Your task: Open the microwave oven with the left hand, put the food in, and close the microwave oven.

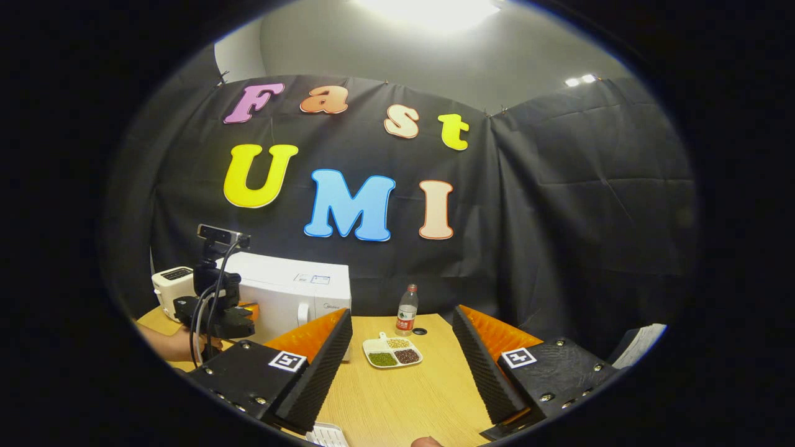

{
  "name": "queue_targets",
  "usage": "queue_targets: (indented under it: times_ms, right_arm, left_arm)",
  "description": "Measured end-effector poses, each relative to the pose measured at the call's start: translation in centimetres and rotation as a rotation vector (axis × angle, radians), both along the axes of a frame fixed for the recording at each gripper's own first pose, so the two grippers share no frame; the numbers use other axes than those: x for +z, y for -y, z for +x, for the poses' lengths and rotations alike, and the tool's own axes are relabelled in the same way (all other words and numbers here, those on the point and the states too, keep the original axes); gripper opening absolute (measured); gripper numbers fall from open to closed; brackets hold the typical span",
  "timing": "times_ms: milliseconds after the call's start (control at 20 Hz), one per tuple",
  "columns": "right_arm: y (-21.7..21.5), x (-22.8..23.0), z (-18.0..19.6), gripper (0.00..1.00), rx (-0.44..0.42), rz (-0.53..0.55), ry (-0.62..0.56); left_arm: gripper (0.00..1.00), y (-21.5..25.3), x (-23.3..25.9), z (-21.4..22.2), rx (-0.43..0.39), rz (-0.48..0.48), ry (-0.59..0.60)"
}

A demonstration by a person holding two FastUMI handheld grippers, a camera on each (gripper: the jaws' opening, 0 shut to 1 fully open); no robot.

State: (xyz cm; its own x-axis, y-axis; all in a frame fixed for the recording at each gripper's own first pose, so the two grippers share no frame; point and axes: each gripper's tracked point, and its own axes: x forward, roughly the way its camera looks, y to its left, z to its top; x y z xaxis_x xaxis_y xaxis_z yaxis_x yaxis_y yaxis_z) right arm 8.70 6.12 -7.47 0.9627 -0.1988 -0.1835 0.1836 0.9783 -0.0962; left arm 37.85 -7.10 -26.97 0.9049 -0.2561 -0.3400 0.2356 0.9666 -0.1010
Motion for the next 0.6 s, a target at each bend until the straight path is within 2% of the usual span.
queue_targets:
  times_ms: [200, 300, 550, 600]
  right_arm:
    - [0.2, 0.2, -0.3, 0.98, 0.043, 0.018, 0.006]
    - [0.4, 0.5, -0.2, 0.98, 0.072, 0.039, 0.019]
    - [1.6, 1.8, -0.7, 0.98, 0.167, 0.065, 0.057]
    - [1.7, 2.2, -1.0, 0.98, 0.186, 0.073, 0.067]
  left_arm:
    - [0.07, 0.9, 4.1, -1.6, -0.046, -0.007, 0.092]
    - [0.10, 0.9, 6.5, -3.1, -0.041, -0.016, 0.129]
    - [0.07, 0.6, 12.1, -8.5, 0.002, -0.018, 0.195]
    - [0.10, 0.5, 13.0, -9.7, 0.016, -0.024, 0.198]
